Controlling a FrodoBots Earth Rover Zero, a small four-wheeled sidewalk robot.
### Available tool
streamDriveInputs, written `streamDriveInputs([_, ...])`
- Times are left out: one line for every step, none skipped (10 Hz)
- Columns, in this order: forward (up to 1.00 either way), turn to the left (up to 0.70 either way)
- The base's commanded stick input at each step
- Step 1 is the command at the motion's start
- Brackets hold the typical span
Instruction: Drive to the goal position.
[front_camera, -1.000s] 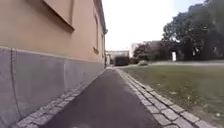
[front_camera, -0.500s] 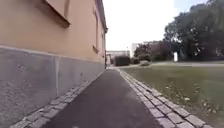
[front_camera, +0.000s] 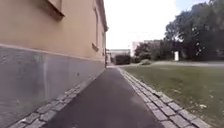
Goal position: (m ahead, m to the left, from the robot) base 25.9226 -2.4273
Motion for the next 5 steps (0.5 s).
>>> streamDriveInputs([0.7,0.0])
streamDriveInputs([0.7,0.0])
streamDriveInputs([0.7,0.0])
streamDriveInputs([0.7,0.0])
streamDriveInputs([0.7,0.0])
